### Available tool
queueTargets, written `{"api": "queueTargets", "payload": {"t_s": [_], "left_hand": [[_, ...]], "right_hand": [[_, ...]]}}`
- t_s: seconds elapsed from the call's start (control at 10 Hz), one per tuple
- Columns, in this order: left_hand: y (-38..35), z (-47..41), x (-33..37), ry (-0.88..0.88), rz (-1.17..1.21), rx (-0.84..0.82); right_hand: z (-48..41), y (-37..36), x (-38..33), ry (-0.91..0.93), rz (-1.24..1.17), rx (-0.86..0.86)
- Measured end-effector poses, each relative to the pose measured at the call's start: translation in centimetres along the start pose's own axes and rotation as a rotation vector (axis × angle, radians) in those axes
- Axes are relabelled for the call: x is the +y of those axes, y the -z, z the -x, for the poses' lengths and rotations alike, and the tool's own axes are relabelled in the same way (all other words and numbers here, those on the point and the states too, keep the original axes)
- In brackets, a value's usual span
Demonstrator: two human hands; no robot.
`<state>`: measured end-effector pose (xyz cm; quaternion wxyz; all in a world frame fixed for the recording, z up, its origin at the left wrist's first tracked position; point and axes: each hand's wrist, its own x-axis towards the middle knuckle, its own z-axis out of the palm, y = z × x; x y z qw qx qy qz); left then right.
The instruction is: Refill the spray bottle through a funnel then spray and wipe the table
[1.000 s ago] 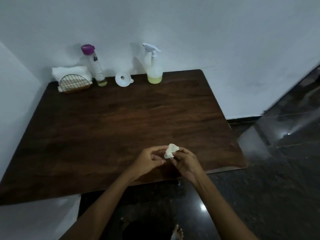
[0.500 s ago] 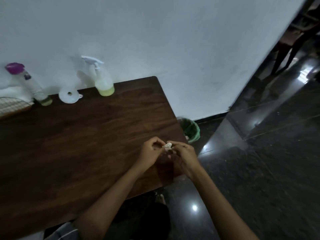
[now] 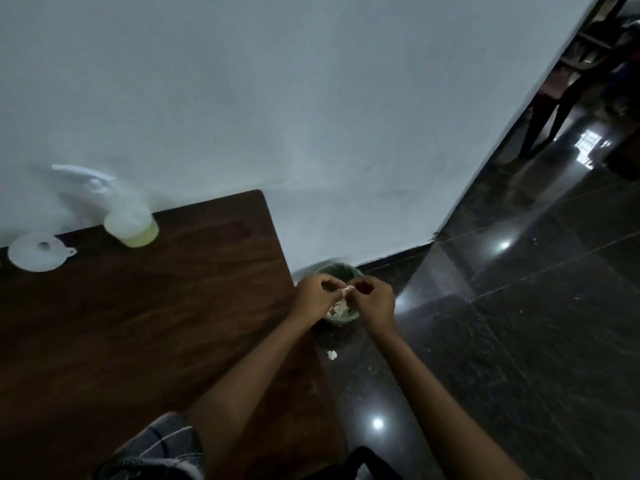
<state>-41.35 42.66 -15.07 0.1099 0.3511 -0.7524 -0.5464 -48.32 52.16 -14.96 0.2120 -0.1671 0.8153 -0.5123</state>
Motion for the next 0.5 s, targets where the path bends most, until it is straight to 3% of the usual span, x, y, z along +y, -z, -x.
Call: {"api": "queueTargets", "payload": {"t_s": [0.1,0.2,0.3,0.5], "left_hand": [[-1.3,-3.4,2.3,-0.02,0.029,0.113],[-2.4,-7.1,3.2,-0.008,-0.054,0.055],[-2.9,-9.8,2.7,0.084,-0.215,-0.09],[-3.3,-12.3,0.9,0.174,-0.18,0.011]], "right_hand": [[-3.8,0.4,-1.3,0.16,0.151,0.126],[-8.5,0.3,-0.8,0.2,0.279,0.078],[-13.0,0.9,1.1,0.001,0.358,-0.108],[-18.5,5.0,3.6,-0.121,0.24,-0.178]]}}
